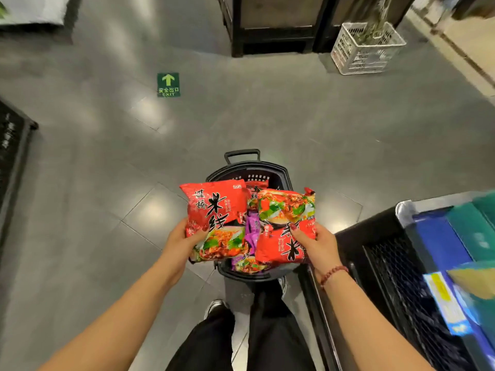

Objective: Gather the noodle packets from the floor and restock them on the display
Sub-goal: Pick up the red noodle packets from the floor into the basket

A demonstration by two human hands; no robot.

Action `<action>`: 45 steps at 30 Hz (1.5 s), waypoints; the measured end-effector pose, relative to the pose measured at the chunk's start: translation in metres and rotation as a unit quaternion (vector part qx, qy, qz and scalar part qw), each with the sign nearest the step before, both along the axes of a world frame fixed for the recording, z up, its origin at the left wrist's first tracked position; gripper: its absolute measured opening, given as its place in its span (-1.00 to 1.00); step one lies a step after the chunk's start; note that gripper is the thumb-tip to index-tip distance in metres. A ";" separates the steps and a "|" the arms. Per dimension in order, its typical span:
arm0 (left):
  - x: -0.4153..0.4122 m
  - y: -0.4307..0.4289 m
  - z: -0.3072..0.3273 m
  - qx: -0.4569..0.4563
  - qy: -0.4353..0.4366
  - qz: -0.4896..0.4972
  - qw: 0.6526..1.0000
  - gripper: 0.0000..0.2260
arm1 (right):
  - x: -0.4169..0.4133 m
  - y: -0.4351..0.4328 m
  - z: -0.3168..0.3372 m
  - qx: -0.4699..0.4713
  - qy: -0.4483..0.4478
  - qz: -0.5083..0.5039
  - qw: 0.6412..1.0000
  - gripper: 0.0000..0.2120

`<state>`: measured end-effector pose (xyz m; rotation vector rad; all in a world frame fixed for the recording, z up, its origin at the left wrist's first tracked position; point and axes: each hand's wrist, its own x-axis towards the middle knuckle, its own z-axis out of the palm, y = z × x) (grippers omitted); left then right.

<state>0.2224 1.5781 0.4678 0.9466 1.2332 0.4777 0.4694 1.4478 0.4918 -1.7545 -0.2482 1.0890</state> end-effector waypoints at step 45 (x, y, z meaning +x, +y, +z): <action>0.168 0.093 -0.450 0.300 0.398 -0.058 0.865 -0.34 | 0.100 0.193 -0.476 -0.163 -0.333 0.153 0.916 -0.24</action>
